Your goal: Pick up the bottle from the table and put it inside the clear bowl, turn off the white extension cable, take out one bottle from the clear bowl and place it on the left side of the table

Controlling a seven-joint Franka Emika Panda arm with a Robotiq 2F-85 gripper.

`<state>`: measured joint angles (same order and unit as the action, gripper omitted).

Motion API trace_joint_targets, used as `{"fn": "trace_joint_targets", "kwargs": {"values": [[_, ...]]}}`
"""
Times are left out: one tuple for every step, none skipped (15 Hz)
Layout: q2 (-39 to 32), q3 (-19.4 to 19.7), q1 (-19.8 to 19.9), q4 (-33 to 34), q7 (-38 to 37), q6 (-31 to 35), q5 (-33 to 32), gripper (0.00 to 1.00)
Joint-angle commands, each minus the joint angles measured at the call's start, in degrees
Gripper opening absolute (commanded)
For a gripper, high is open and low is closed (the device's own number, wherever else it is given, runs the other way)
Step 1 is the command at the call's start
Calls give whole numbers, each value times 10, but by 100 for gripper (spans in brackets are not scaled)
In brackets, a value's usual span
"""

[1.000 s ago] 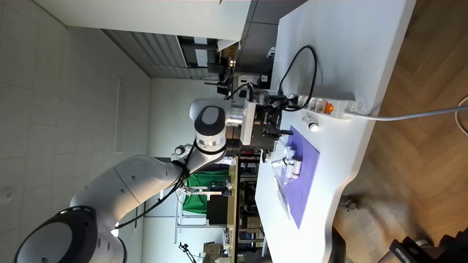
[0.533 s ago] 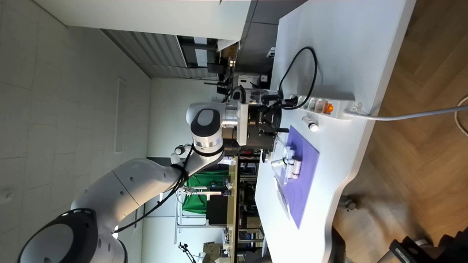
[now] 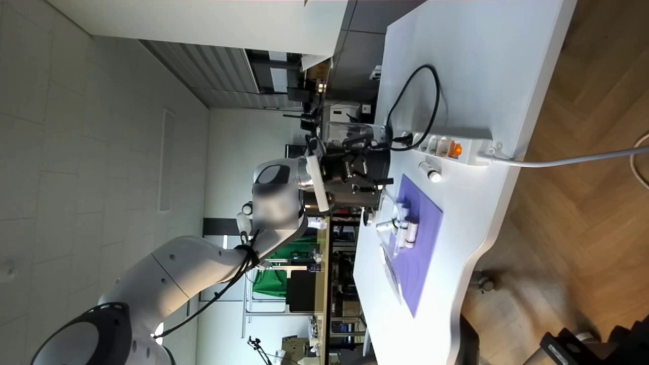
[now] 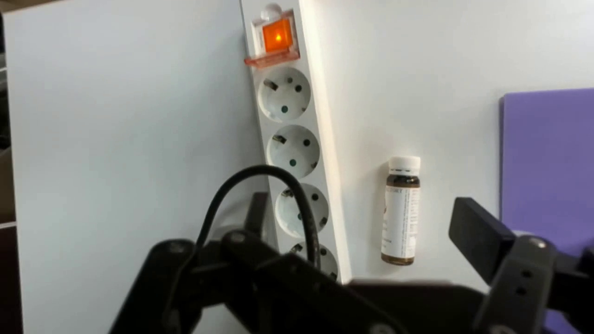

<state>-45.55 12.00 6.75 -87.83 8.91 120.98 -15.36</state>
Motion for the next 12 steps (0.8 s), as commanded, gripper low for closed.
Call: {"fn": "trace_joint_targets", "kwargs": {"values": [[27, -10, -11, -16, 2, -49, -25, 100], [31, -18, -8, -23, 9, -40, -22, 100], [30, -27, -1, -29, 16, -20, -17, 100], [28, -31, 2, -32, 16, -6, -15, 100], [24, -34, 7, -36, 23, 13, -15, 100], [21, -35, 12, -39, 28, 27, -14, 100], [15, -38, 18, -40, 39, 38, -12, 100], [11, -41, 25, -43, 49, 50, -9, 100], [6, -44, 33, -45, 62, 62, -5, 100], [1, -49, 42, -45, 74, 70, 0, 100], [-5, -55, 51, -44, 89, 71, 9, 100], [-12, -65, 63, -38, 108, 64, 24, 100]]}}
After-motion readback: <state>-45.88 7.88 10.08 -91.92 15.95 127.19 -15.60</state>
